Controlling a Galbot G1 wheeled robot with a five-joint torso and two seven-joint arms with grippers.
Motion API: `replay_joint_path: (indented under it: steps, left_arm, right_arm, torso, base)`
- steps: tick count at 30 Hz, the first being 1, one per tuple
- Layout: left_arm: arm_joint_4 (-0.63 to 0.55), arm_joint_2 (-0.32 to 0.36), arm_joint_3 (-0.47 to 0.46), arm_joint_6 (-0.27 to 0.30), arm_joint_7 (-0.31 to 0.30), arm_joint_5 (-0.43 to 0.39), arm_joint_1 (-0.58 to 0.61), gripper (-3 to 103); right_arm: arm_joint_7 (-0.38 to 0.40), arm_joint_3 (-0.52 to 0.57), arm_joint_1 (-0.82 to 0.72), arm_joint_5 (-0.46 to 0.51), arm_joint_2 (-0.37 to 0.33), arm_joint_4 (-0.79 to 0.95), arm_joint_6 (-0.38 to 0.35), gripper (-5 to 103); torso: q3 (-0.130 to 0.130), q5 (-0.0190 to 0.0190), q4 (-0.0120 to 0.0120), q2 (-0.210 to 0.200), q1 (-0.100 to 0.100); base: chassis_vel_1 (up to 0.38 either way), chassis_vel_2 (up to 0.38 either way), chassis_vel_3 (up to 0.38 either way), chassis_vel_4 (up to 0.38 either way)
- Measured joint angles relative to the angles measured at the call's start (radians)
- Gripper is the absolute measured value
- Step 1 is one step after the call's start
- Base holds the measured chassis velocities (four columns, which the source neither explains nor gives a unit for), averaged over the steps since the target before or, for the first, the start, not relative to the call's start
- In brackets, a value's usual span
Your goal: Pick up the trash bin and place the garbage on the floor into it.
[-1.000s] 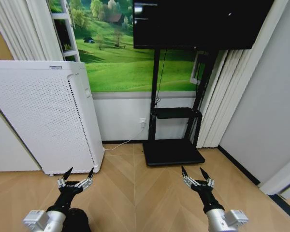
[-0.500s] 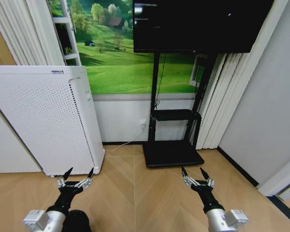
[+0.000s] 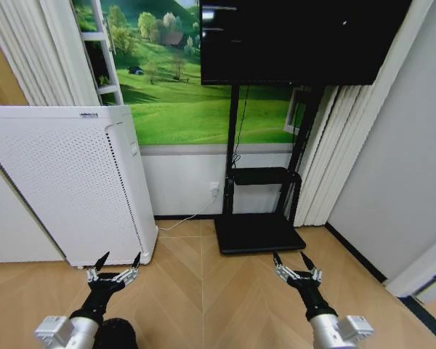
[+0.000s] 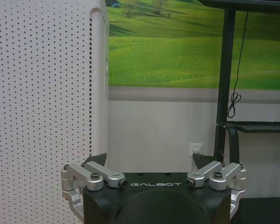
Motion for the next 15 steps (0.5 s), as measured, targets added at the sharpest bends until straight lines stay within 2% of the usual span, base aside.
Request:
replay_joint_path:
  steps: [15]
  left_arm:
    - [0.0, 0.0, 0.0, 0.0, 0.0, 0.0, 0.0, 100]
  right_arm:
    - [0.0, 0.0, 0.0, 0.0, 0.0, 0.0, 0.0, 100]
  torso:
    - [0.037, 0.0, 0.0, 0.058, 0.02]
  base:
    - [0.0, 0.0, 0.0, 0.0]
